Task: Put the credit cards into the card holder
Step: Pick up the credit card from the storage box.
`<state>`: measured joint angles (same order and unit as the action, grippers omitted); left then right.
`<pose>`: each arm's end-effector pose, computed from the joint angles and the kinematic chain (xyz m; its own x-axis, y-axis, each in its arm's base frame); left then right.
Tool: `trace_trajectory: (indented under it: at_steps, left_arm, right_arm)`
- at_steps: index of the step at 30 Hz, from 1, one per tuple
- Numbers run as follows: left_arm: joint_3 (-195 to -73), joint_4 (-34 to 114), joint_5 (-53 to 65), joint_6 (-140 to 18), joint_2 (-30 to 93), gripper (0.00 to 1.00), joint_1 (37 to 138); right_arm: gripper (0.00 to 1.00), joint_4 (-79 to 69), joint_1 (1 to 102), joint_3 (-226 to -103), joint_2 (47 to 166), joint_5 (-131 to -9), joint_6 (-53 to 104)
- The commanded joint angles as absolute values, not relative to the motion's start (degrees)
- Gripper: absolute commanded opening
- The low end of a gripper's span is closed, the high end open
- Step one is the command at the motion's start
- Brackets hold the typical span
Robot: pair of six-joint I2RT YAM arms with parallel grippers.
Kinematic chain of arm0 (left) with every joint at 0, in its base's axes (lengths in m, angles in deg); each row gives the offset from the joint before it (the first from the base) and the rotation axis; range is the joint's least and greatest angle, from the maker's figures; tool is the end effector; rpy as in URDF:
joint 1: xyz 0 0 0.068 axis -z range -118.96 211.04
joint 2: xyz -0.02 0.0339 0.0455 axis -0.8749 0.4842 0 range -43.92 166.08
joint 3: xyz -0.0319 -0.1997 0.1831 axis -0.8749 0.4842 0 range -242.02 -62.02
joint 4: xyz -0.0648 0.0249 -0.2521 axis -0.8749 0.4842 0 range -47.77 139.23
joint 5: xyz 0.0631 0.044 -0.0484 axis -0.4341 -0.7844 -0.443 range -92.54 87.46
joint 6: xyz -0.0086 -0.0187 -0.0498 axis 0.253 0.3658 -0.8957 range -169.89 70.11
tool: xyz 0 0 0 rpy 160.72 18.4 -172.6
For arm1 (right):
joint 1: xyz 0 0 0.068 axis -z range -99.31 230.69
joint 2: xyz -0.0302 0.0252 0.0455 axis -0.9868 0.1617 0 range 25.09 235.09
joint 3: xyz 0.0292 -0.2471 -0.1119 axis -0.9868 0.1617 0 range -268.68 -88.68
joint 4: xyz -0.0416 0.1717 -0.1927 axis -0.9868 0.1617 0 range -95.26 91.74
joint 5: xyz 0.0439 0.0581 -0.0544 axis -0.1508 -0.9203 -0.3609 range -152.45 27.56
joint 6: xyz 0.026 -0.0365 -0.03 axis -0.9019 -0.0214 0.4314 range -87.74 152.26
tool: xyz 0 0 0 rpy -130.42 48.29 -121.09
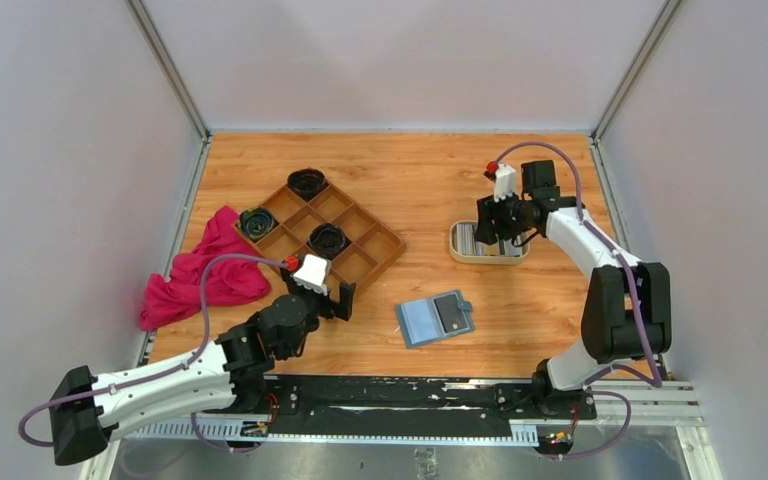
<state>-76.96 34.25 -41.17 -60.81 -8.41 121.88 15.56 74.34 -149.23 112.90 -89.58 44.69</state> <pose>0.0949 -0.1244 0.2147 -0.1773 0.0140 -0.9841 0.3581 0.9323 -0.0512 0.3220 0.0522 0.2398 -0.6357 -0.2635 -0.7255 -0.5511 0.8131 0.1875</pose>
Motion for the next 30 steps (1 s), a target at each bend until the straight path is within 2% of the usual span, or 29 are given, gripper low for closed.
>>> trace_trajectory:
  at_steps: [1, 7, 13, 23, 30]
  left_arm:
    - [-76.4, 31.6, -42.8, -60.4, -7.0, 1.0, 121.5]
    - [-77.2, 31.5, -42.8, -60.4, -5.2, 1.0, 121.6]
    - [-77.3, 31.4, -42.8, -60.3, -4.4, 1.0, 121.6]
    - [-77.5, 31.2, -42.9, -60.3, -3.8, 1.0, 121.6]
    - [-77.5, 31.2, -43.0, -60.3, -3.7, 1.0, 121.6]
  right_arm:
    - [0.58, 18.5, 71.6, -152.5, 114.3, -90.5, 46.9]
    - [0.56, 18.4, 69.8, -153.2, 115.8, -84.4, 45.9]
    - [0.45, 18.2, 69.5, -155.5, 120.0, -81.4, 44.7]
    - [0.49, 18.2, 65.8, -157.8, 123.4, -73.1, 44.6]
    - [0.47, 18.4, 65.8, -157.4, 124.0, -67.2, 45.3]
